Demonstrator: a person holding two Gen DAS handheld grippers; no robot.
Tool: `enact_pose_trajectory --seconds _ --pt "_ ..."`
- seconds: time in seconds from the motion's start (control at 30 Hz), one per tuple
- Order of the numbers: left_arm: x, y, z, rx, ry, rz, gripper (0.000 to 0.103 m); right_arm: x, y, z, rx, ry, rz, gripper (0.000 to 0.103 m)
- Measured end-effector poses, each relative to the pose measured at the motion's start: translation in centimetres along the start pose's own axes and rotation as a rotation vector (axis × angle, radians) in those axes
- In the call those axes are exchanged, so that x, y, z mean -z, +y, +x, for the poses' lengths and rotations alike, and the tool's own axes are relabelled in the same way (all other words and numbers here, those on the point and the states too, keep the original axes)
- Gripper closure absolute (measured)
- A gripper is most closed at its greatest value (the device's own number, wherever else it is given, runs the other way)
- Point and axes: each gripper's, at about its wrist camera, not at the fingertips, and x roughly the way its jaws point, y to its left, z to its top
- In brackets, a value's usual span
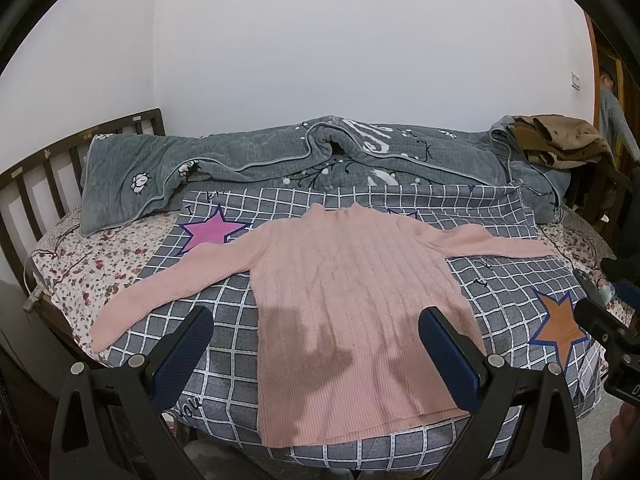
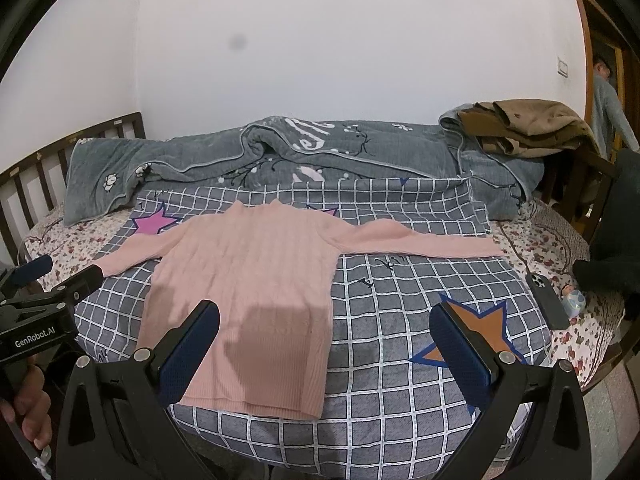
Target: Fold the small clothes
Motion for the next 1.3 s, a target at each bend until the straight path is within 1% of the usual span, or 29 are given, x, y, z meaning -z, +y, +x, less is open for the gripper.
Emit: enact_pose_trajectory --seconds 1.17,1.3 --pt "-0.07 0.19 -0.06 0.001 0.002 -0.001 0.0 -0.27 -0.14 0.07 -0.008 0.002 0.019 0.0" --pt "-0.14 0.45 -0.21 0.0 0.003 -0.005 0.0 -0.21 -0.08 0.08 -0.033 0.008 0.022 0.0"
